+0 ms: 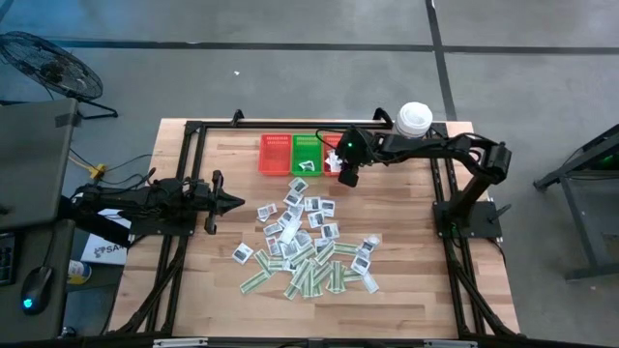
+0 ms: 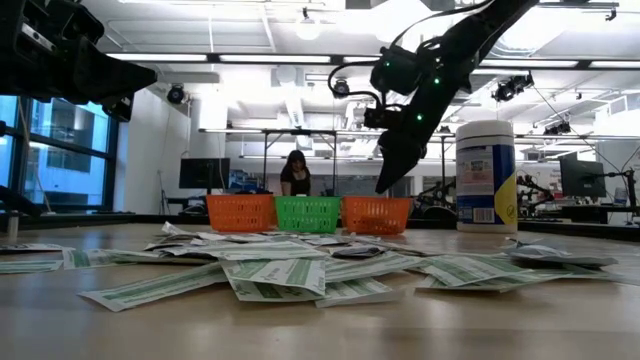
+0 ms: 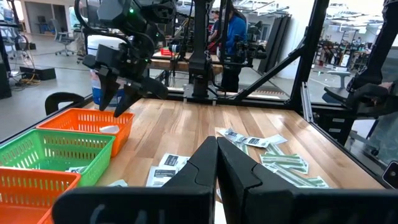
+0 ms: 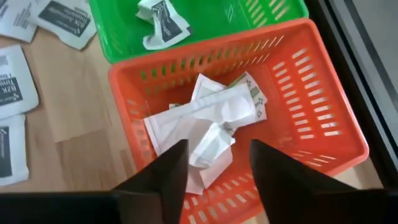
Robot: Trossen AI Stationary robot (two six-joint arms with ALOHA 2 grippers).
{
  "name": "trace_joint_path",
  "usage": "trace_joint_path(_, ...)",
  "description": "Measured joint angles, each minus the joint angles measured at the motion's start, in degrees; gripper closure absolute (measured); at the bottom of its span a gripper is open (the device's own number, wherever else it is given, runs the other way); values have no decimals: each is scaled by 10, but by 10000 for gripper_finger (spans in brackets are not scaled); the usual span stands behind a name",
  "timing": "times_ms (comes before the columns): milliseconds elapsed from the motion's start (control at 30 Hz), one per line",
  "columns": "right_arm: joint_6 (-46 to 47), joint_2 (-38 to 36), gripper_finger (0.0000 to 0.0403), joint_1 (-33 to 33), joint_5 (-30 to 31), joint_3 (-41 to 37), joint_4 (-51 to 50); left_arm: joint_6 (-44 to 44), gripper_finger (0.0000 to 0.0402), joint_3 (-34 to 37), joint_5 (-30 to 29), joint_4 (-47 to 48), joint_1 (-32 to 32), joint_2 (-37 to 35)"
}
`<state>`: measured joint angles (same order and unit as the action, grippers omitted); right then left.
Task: Pick & Place First Aid Supplies
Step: Put the towelette pack into the green bin
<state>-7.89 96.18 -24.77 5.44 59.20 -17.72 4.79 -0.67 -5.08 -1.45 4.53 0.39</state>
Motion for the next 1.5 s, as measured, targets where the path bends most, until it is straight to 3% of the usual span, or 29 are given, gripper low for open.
trace_joint_path(200,48,-3,185,4,29,0,0,0,400,0,0,0,0,0)
trace_joint_path(333,115,-17,172,20,16,0,-22,0,400,0,0,0,0,0)
trace_joint_path(600,222,-52,182,57,2,0,-99,0,400,0,0,0,0,0)
trace_joint_path(867,249,-86,191,104,-14,0,-159,0,400,0,0,0,0,0)
trace_joint_path(1233,322,-90,192,184,-87,0,-225,0,400,0,0,0,0,0)
trace_joint_path(1500,408,-90,192,248,-95,0,-273,0,400,0,0,0,0,0)
